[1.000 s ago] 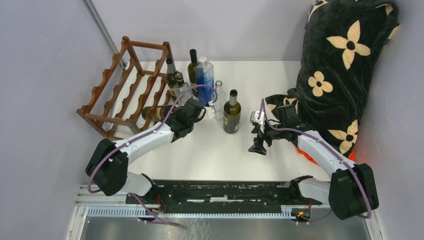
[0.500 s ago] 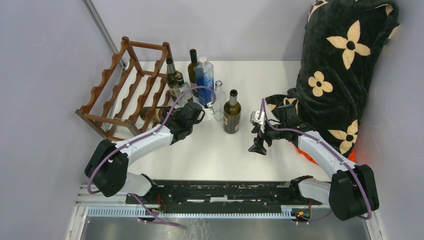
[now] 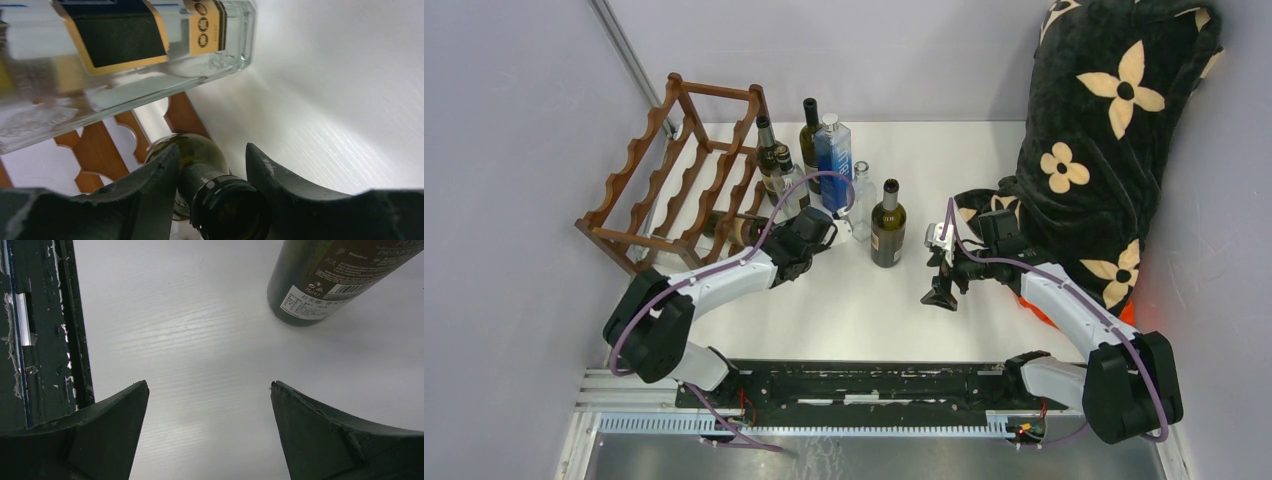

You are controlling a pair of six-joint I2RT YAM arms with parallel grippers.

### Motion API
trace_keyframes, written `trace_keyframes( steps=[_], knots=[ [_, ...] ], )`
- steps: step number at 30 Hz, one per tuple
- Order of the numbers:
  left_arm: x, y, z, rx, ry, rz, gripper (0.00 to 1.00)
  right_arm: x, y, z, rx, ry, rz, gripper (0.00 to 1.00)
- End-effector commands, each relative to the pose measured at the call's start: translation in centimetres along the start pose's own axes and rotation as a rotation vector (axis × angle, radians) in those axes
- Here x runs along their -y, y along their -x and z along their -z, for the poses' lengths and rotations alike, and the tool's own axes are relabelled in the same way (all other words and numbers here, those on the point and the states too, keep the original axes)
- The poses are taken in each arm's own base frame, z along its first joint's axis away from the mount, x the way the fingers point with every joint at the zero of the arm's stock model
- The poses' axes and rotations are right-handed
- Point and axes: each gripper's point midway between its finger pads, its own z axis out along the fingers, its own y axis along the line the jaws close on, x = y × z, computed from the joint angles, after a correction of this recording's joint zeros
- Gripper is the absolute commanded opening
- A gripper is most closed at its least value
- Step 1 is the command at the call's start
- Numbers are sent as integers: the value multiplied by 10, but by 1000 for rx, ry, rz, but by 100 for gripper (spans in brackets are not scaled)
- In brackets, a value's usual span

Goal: Put the wine bottle on the wine rack
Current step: Place the wine bottle in the wine rack.

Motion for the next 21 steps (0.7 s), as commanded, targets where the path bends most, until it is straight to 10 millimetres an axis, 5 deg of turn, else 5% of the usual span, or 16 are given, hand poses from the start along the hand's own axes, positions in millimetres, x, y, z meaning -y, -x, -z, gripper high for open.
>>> trace_keyframes(
  steps=[1, 21],
  knots=[
    [12, -9, 0, -19, -24, 110, 59, 1, 12, 2, 43, -2, 49, 98],
    [-7, -28, -2, -66, 46, 191, 65, 0, 13, 3, 45, -3, 55, 98]
  ],
)
